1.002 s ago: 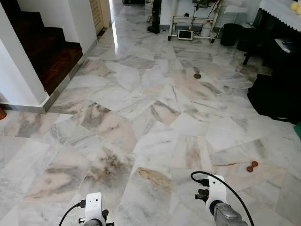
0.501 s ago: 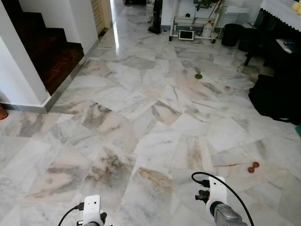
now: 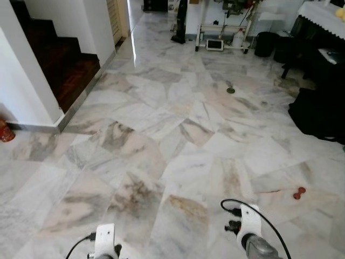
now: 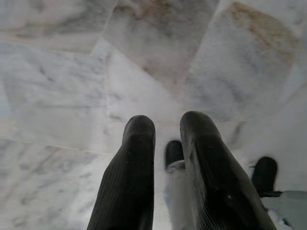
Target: Setting the table
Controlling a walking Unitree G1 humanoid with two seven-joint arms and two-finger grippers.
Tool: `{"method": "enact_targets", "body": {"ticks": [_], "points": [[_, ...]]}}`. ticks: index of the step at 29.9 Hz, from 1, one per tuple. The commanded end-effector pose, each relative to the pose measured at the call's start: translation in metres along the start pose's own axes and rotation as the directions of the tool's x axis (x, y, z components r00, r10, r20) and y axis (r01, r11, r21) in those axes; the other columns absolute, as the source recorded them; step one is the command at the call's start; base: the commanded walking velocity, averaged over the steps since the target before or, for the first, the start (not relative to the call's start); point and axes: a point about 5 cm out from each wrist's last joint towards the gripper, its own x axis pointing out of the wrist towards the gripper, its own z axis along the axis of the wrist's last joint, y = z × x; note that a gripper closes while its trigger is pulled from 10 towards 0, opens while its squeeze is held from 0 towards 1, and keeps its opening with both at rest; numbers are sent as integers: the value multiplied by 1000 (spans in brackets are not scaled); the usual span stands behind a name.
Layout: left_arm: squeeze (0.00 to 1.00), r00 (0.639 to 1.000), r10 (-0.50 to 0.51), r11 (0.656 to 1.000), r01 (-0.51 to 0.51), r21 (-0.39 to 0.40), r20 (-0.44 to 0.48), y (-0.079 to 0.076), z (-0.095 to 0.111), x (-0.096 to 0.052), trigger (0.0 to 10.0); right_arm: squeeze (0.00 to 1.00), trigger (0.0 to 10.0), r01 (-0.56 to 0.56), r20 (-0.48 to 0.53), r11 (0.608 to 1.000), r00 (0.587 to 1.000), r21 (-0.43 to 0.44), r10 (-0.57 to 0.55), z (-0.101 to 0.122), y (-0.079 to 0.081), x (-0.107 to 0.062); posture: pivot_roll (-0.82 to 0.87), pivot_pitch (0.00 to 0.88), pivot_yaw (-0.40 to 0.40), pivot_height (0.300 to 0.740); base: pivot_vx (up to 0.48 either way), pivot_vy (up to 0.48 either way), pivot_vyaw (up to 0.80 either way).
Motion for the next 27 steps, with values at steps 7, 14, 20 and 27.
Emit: {"method": "enact_targets", "body": {"ticks": [7,14,20,27], "points": [[0,1000,-5,1000,5,12,-16,-1,-3,0,10000,0,10000,13,-16,1000,1000,11,-13,-4,-3,-1,-61,0,7,740,0,354,-361],[0,1000,-7,1000,7,15,-10,-2,-2,0,10000,0,10000,17,-19,1000,1000,8,-17,-4,-3,-1,-59,0,8,740,0,85,-679],[0,1000,-11,1000,11,11,-4,-2,-1,0,10000,0,10000,21,-19,1000,1000,10,-21,-4,-2,-1,-61,0,10,740,0,0,-681],[0,1000,-11,1000,11,6,4,-2,1,0,10000,0,10000,24,-20,1000,1000,13,-23,-3,-2,0,-58,0,10,740,0,0,-680]]}}
